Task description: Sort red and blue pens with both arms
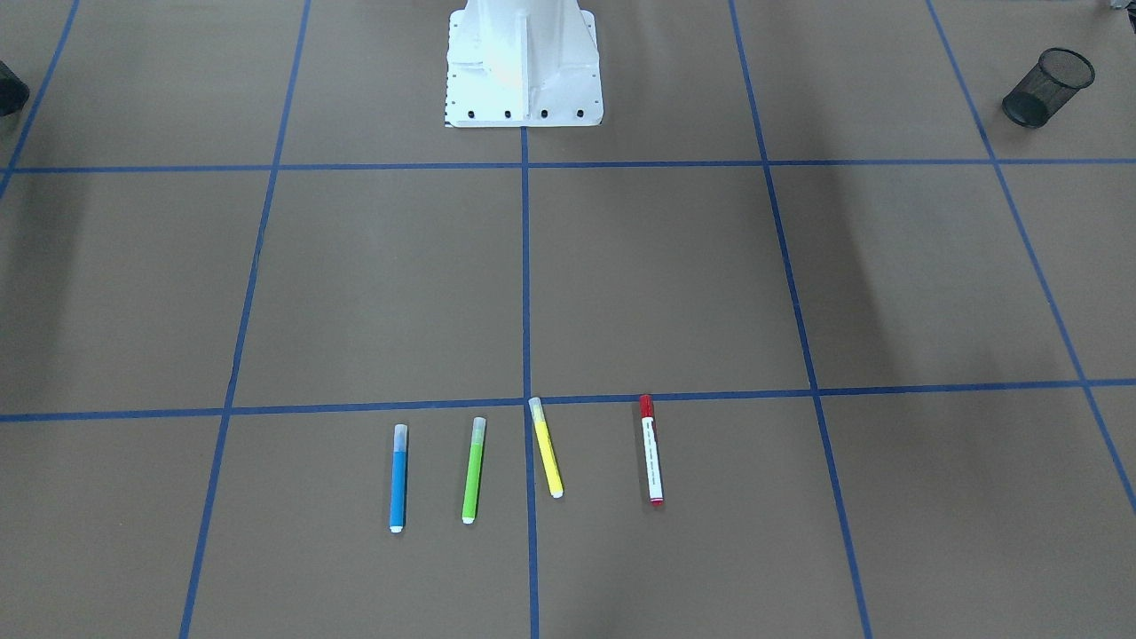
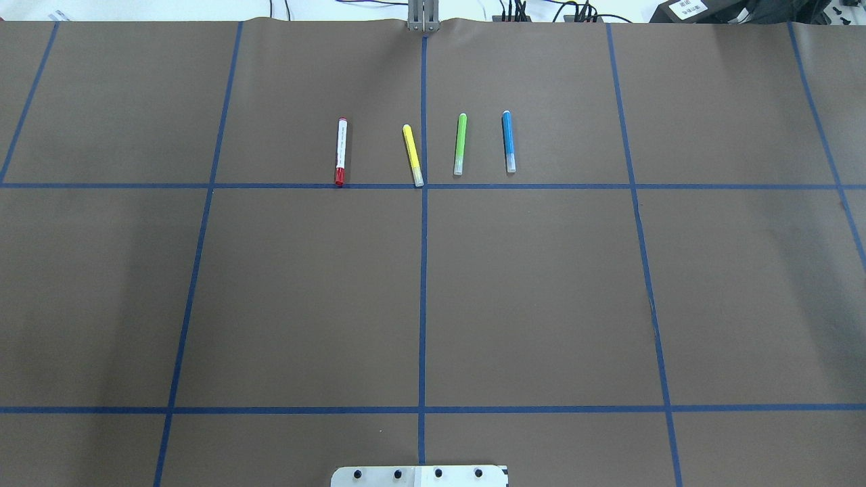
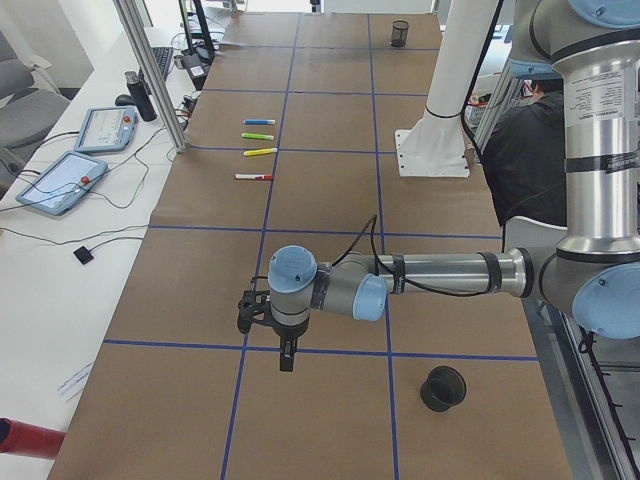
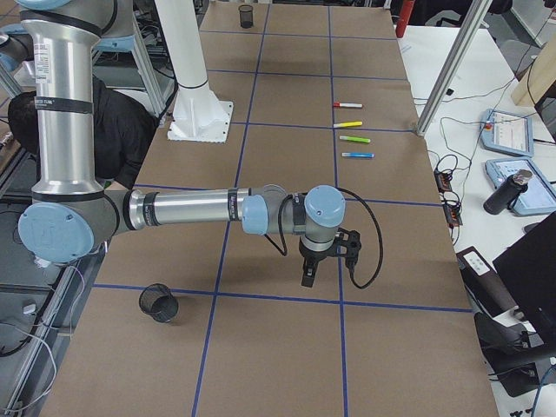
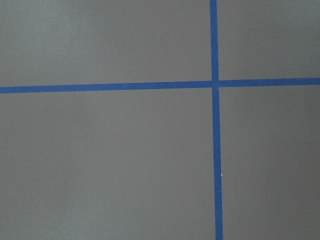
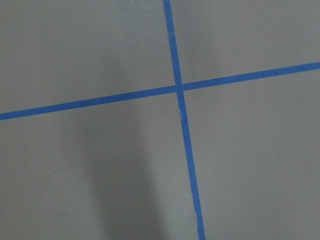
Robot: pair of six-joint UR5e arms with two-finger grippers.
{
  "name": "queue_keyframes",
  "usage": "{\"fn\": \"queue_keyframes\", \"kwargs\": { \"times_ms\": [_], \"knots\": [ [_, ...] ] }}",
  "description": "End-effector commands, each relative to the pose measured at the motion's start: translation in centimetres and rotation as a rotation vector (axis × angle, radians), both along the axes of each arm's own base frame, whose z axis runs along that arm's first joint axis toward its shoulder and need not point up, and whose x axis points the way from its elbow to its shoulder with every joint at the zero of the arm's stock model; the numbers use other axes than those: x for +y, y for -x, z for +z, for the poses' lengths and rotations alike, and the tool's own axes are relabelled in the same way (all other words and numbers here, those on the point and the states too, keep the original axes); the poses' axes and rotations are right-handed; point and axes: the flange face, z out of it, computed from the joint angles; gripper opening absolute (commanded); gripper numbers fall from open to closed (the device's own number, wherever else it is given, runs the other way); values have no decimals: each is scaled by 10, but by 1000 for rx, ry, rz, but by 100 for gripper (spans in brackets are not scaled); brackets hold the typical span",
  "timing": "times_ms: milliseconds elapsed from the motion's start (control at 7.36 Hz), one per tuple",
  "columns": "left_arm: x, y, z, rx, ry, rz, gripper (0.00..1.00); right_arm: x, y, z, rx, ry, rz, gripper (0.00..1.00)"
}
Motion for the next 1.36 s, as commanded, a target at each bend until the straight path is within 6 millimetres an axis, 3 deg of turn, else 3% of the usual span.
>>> {"fn": "queue_keyframes", "kwargs": {
  "times_ms": [0,1222],
  "knots": [
    [-2,0,-2,0,-5,0,100,1,0,-1,-1,-11,3,99],
    [-4,0,-7,2,-18,2,100,-9,5,-23,-11,-54,-12,99]
  ]
}}
